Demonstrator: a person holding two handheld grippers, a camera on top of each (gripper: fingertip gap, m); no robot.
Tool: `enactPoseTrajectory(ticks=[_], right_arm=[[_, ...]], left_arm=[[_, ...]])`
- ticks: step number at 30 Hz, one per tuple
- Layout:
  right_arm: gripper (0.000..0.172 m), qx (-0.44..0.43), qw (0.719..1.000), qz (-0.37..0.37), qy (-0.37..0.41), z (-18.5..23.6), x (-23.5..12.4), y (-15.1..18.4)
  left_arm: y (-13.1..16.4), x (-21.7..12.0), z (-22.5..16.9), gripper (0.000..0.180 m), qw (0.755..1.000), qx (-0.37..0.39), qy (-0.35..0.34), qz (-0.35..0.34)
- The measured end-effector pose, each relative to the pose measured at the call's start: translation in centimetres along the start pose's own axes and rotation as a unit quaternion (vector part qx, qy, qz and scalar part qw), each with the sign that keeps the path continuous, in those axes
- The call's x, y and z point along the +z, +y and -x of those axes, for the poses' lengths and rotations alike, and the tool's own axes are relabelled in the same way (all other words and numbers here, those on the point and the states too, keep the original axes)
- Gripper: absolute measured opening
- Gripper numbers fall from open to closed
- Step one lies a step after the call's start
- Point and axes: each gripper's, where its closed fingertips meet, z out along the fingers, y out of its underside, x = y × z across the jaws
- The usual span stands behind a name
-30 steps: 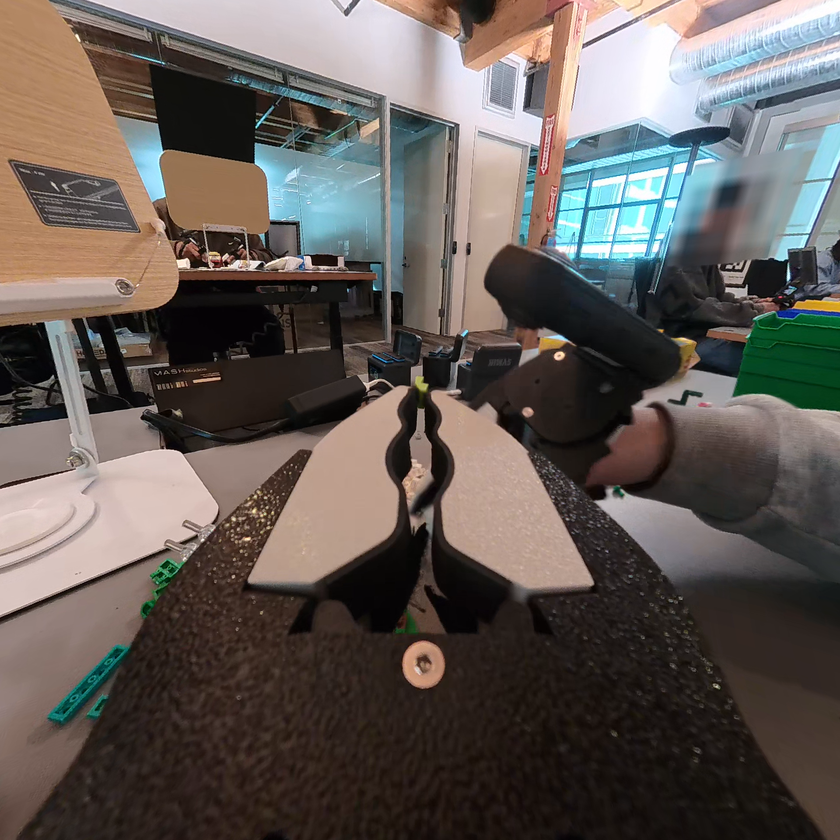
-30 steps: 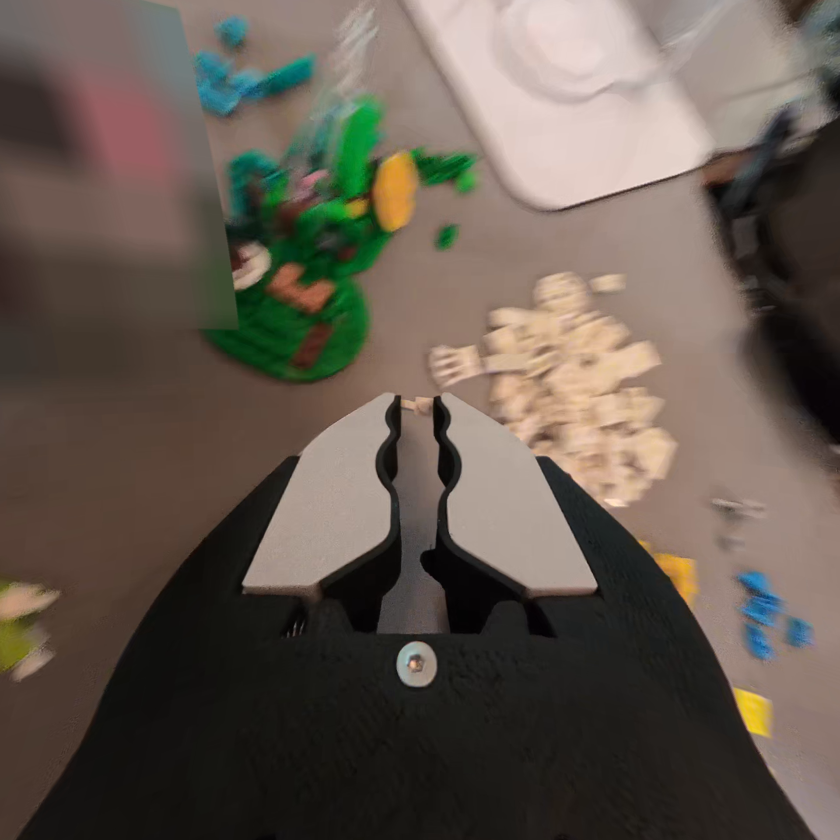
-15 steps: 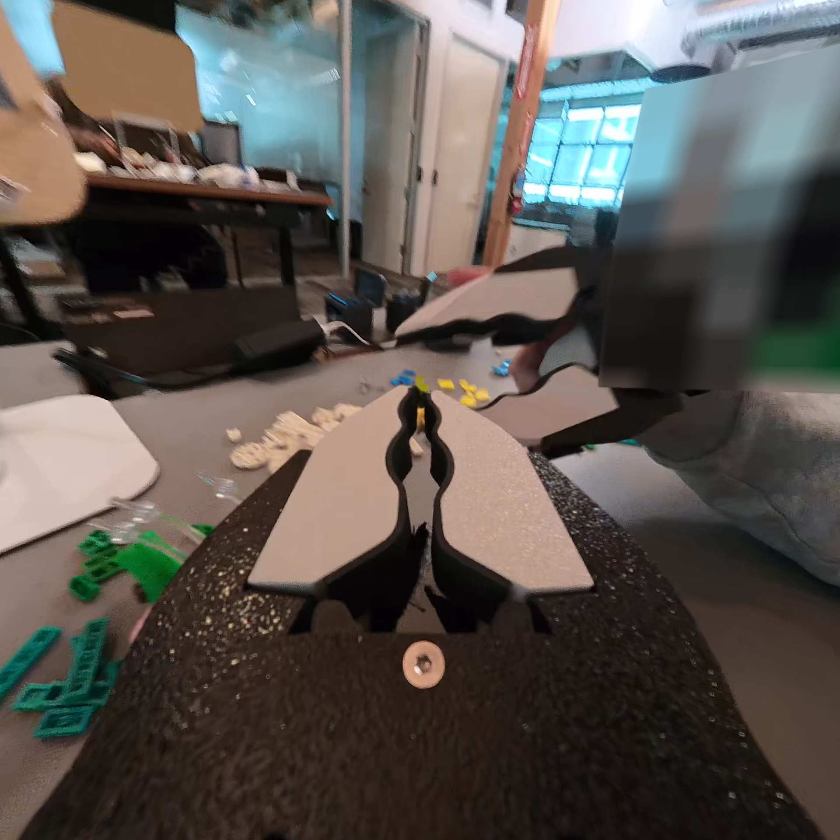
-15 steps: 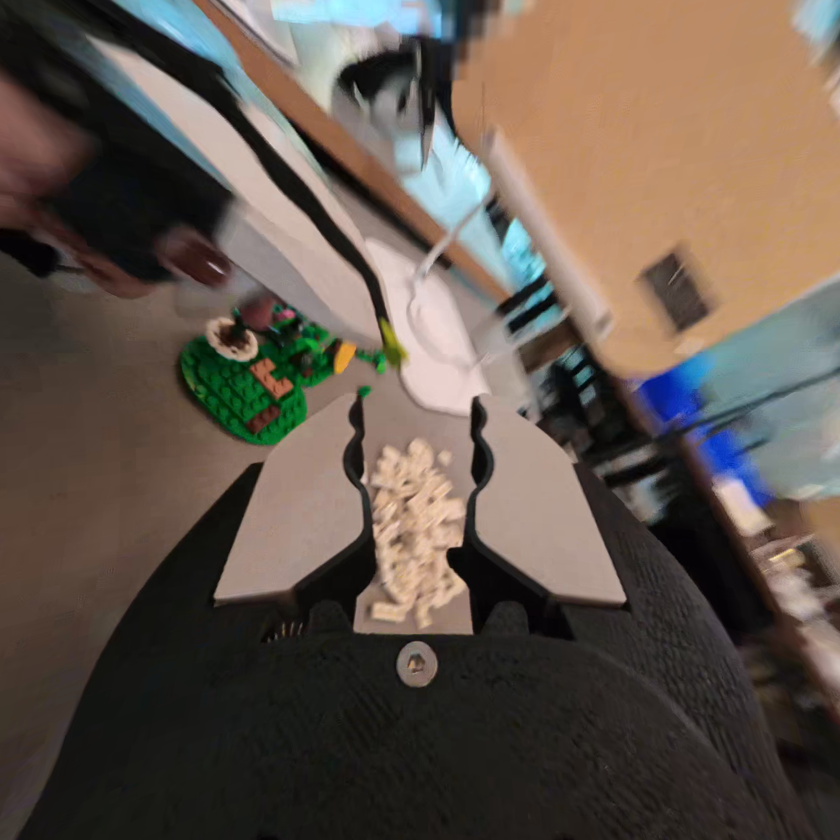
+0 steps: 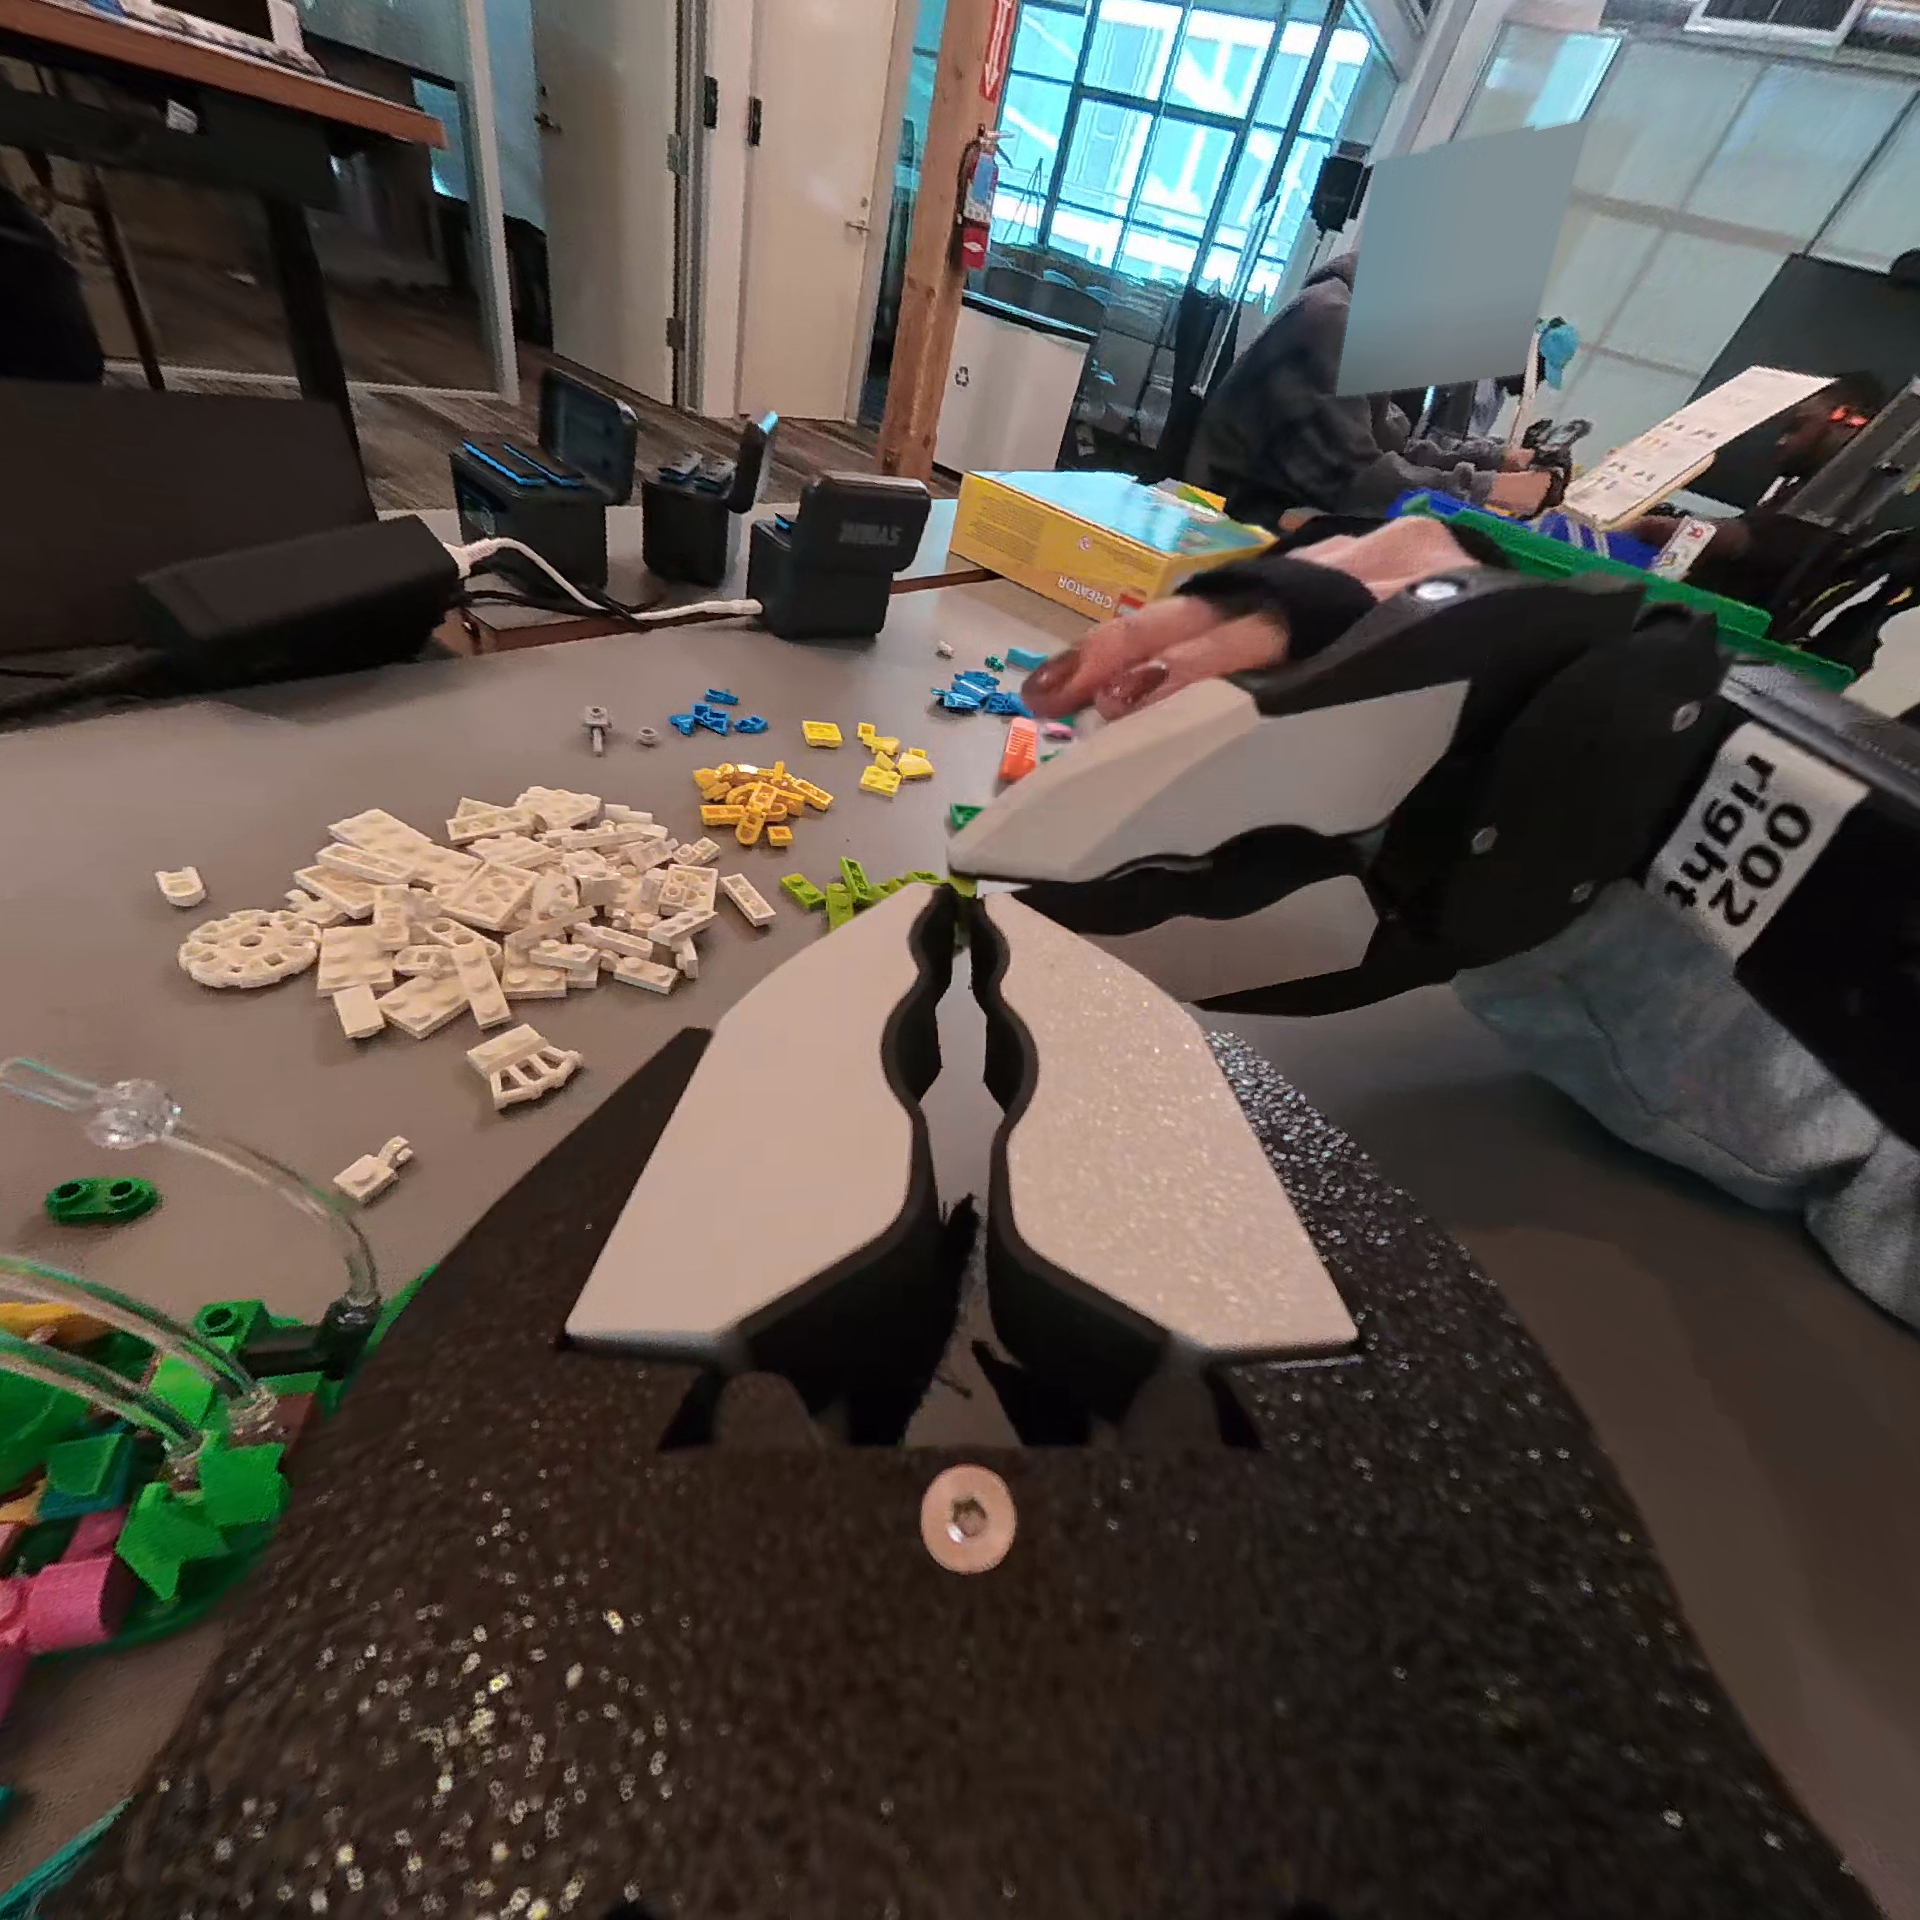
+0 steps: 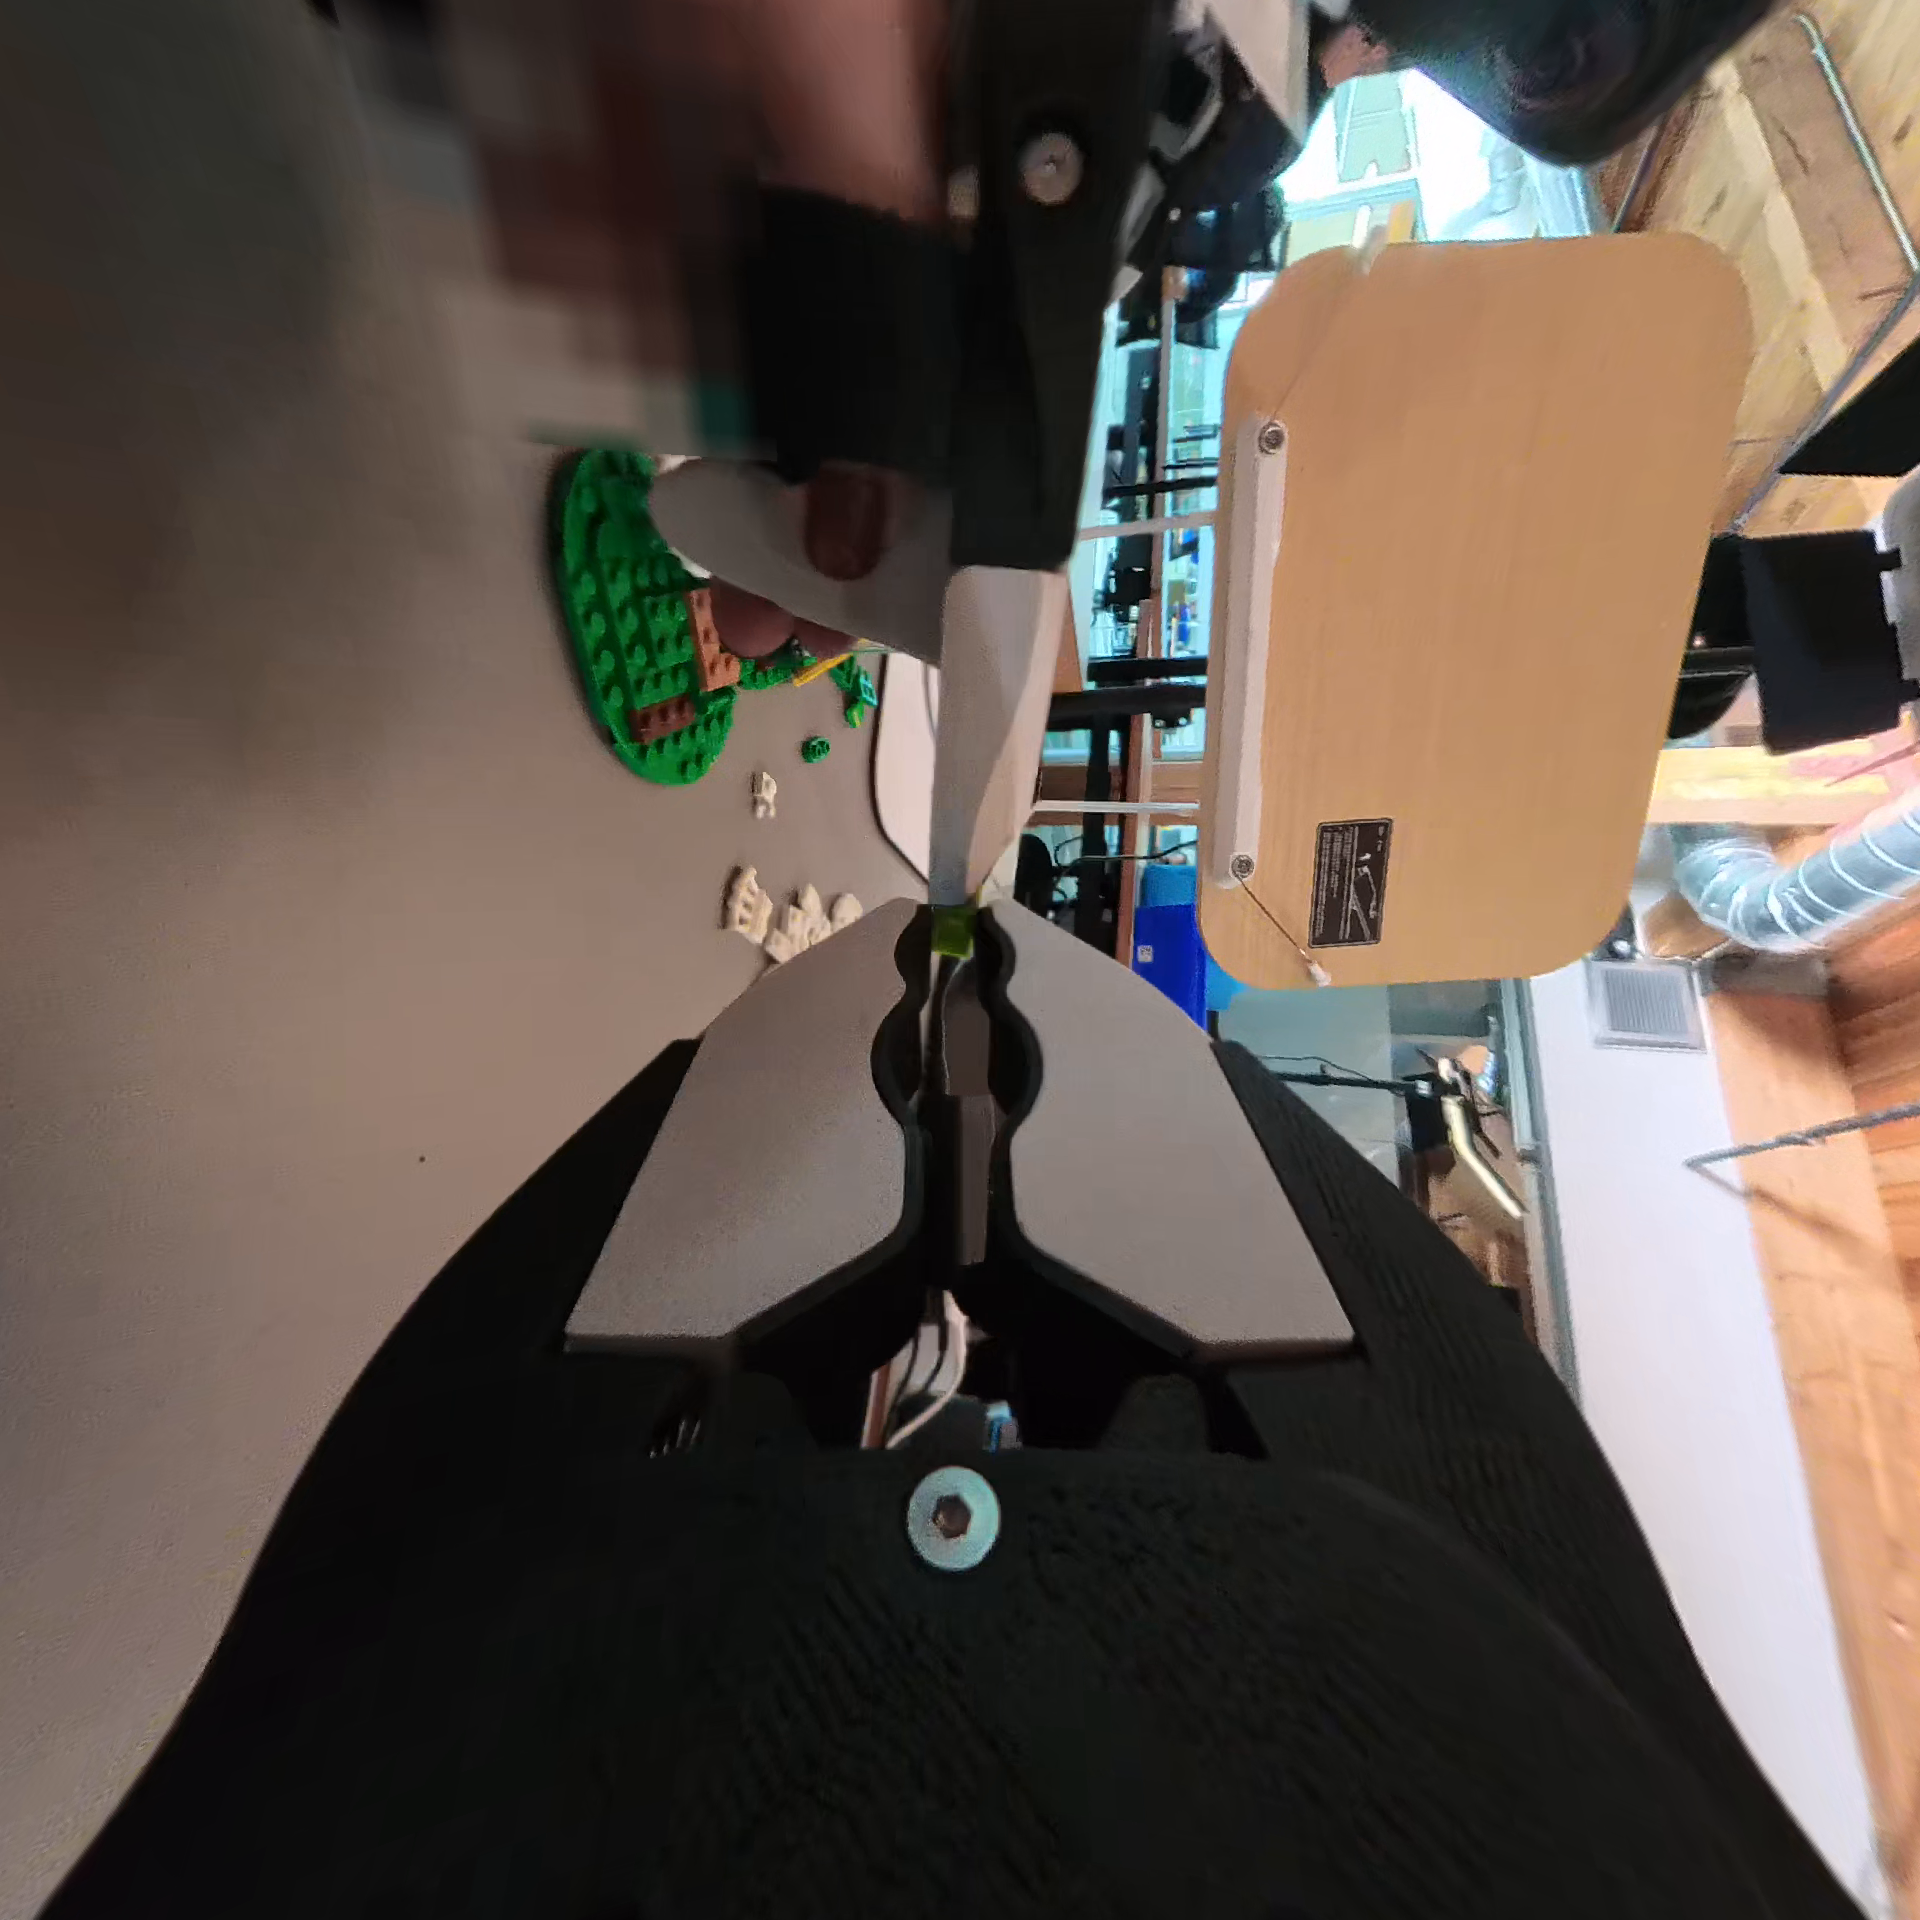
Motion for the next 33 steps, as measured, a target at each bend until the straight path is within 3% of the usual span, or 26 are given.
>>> enactPoseTrajectory(ticks=[3,5,8,13,17,25,27,29,31,33], right_arm=[[0.007,0.0,1.0,0.011,-0.012,0.8,-0.2,0.4],[0.006,0.019,0.999,0.033,-0.014,1.0,-0.5,1.6],[0.006,0.059,0.992,0.103,-0.031,1.8,-1.2,5.5],[0.007,0.106,0.964,0.211,-0.123,5.3,-3.0,11.2],[0.007,0.146,0.952,0.22,-0.154,6.9,-3.0,12.2],[0.017,0.188,0.937,0.233,-0.179,8.2,-3.5,13.0],[0.017,0.21,0.936,0.217,-0.18,7.8,-3.7,12.4],[0.017,0.305,0.918,0.131,-0.216,7.4,-3.9,8.7],[0.017,0.408,0.865,0.006,-0.291,6.9,-4.7,3.1],[0.019,0.444,0.822,-0.064,-0.351,6.7,-5.5,-0.7]], left_arm=[[0.8,0.4,-0.2,0.003,1.0,-0.012,0.01,0.019],[1.0,0.7,-0.2,0.016,1.0,0.0,-0.001,0.026],[0.6,0.5,0.7,0.032,0.996,0.064,-0.052,0.029],[-1.8,-1.0,2.0,0.029,0.985,0.121,-0.116,-0.036],[-1.1,-0.5,1.7,0.037,0.991,0.096,-0.094,-0.017],[-0.5,-0.2,1.6,0.034,0.991,0.1,-0.092,-0.006],[-0.4,-0.1,1.6,0.033,0.991,0.1,-0.093,-0.007],[-0.4,-0.1,1.6,0.032,0.991,0.1,-0.094,-0.007],[-0.3,0.0,1.6,0.031,0.991,0.1,-0.093,-0.006],[-0.2,0.0,1.6,0.03,0.991,0.101,-0.092,-0.005]])
